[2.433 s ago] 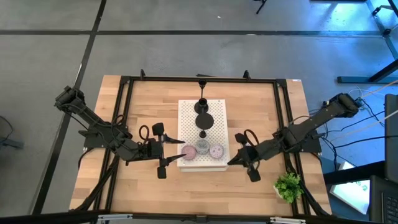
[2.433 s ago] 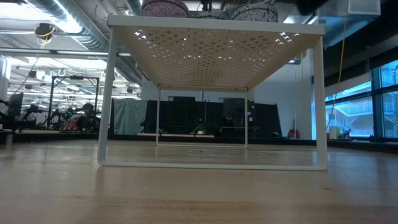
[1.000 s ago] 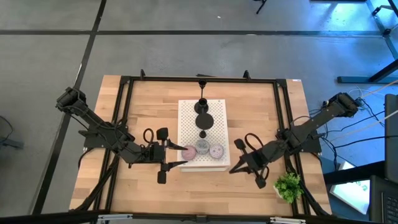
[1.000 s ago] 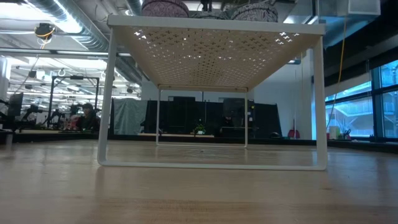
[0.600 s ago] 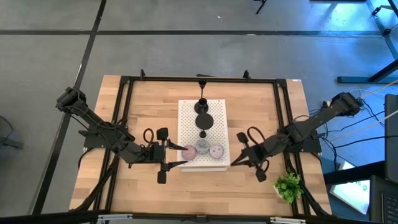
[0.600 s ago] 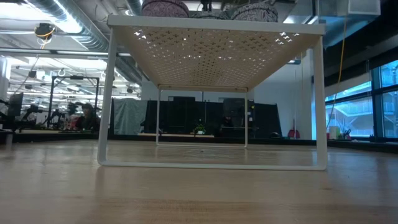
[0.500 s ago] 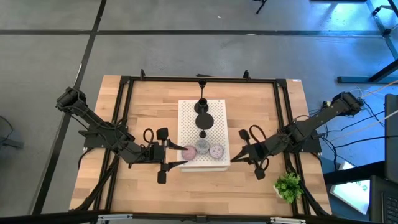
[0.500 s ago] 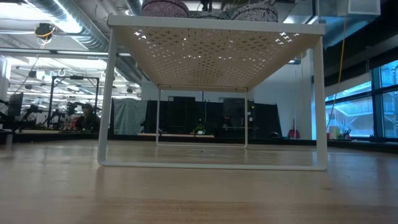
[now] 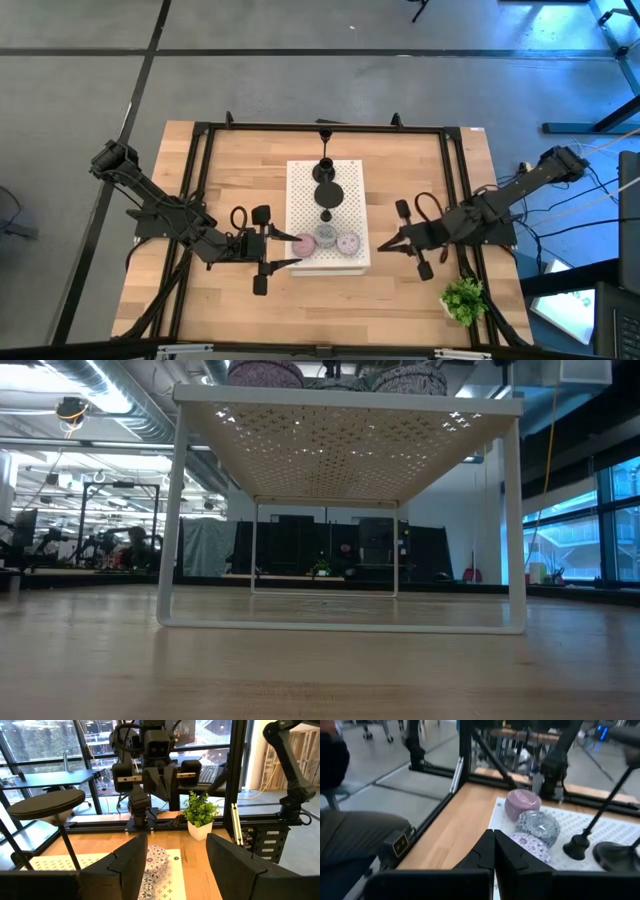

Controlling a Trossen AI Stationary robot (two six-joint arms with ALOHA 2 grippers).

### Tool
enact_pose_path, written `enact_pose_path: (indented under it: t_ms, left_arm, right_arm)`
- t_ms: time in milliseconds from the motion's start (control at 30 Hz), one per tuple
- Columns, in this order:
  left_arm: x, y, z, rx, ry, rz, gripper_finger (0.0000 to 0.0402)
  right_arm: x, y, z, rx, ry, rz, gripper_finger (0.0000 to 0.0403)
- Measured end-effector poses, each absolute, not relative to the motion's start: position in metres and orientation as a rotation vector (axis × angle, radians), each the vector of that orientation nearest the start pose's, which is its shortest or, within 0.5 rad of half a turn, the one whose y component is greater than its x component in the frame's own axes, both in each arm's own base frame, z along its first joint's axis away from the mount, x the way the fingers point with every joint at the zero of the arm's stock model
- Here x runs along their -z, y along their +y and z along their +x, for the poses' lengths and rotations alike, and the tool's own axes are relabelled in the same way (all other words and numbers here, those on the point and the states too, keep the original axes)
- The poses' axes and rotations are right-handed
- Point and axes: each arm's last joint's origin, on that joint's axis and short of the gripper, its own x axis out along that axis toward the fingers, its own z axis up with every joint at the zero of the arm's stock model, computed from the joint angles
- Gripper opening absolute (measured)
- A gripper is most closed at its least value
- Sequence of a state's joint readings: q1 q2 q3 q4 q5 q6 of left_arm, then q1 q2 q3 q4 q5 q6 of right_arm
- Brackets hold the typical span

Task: Pick & Place candle stick holders
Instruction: Return to Home Position

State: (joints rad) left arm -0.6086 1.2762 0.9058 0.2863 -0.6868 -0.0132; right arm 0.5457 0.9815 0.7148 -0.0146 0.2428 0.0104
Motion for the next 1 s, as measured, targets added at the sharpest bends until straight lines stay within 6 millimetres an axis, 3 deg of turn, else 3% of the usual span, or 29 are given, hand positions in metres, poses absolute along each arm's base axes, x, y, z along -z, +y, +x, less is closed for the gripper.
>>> enact_pose_path:
  t_ms: [500, 1000]
  left_arm:
    - [-0.316, -0.147, 0.243, -0.079, 0.066, 0.038, 0.02]
    - [-0.315, -0.147, 0.244, -0.08, 0.07, 0.048, 0.02]
  right_arm:
    - [-0.278, 0.082, 0.151, -0.299, 0.055, -0.051, 0.0001]
    - [-0.27, 0.07, 0.13, -0.333, 0.114, -0.057, 0.0001]
